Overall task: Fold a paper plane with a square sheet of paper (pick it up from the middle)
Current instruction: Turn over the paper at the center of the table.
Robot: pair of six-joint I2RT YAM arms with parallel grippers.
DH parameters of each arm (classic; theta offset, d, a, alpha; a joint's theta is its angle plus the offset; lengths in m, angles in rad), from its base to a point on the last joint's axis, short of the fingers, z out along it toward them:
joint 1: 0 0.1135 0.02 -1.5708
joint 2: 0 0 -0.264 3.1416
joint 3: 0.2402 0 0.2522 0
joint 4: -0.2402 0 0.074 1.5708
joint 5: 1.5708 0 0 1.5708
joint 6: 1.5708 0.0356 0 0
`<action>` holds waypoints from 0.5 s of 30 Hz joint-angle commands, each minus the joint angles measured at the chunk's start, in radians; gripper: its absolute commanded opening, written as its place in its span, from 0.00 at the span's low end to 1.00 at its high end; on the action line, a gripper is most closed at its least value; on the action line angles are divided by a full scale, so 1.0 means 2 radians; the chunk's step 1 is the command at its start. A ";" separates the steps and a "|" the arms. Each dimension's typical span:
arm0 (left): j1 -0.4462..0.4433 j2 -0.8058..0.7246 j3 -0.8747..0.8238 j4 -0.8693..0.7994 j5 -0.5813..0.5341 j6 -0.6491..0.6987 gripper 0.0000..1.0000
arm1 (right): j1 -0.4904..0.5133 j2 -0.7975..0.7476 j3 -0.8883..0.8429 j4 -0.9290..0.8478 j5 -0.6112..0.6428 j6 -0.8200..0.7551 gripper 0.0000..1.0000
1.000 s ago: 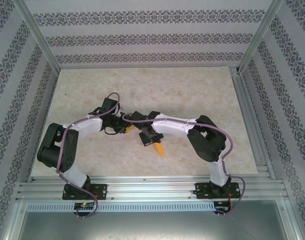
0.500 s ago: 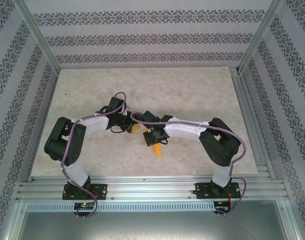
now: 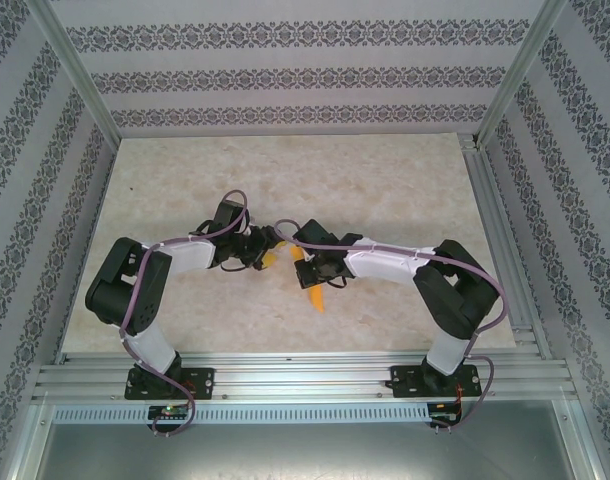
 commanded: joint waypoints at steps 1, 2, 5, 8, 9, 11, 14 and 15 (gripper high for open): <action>-0.007 -0.015 -0.002 0.046 0.021 -0.017 0.58 | 0.000 -0.018 -0.010 0.025 -0.002 -0.018 0.05; -0.009 -0.014 -0.002 0.048 0.025 -0.018 0.58 | -0.001 -0.019 -0.011 0.027 -0.002 -0.019 0.06; -0.015 -0.020 -0.008 0.056 0.024 -0.020 0.58 | -0.002 -0.020 -0.010 0.024 0.001 -0.025 0.06; -0.020 -0.019 -0.008 0.064 0.030 -0.022 0.59 | -0.002 -0.023 -0.011 0.024 0.002 -0.028 0.06; -0.022 -0.016 -0.006 0.064 0.031 -0.022 0.59 | -0.002 -0.024 -0.010 0.024 0.002 -0.029 0.06; -0.025 -0.006 -0.002 0.067 0.037 -0.026 0.59 | -0.002 -0.026 -0.011 0.024 0.002 -0.031 0.06; -0.030 0.007 -0.001 0.093 0.045 -0.040 0.59 | -0.002 -0.028 -0.012 0.023 0.005 -0.035 0.06; -0.032 0.011 0.003 0.093 0.047 -0.039 0.59 | -0.002 -0.028 -0.012 0.023 0.005 -0.036 0.06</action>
